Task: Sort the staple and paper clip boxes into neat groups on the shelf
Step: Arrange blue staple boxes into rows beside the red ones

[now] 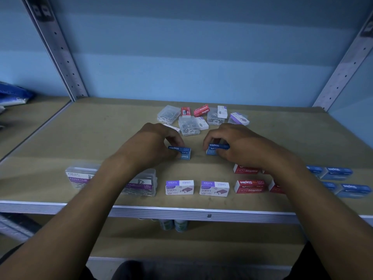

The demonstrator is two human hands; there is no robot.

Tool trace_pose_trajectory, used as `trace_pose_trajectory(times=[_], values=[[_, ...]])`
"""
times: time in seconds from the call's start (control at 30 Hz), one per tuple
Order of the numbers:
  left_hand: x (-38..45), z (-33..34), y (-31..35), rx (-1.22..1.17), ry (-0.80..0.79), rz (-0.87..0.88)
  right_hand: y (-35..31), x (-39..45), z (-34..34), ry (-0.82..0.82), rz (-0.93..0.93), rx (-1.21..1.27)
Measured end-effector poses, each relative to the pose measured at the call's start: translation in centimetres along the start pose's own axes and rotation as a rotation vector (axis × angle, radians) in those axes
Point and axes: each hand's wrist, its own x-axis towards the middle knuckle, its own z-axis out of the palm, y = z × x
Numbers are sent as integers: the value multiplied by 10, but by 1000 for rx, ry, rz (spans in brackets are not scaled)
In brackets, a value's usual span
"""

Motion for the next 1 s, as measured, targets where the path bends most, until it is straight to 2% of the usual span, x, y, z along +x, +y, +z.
trace_pose_trajectory(times=[0.27,0.5,0.77,1.0], values=[[0,-14,-7,-10,-21,-47,6,-3,-2,5,10,55],[-1,-16,-9,8,-17,-19,6,-7,-7,104,86,89],[1,-7,-5,38,-13,28,9,-5,-4,89,116,112],[6,-4,2,87,86,43,19,-11,-11,154,130,92]])
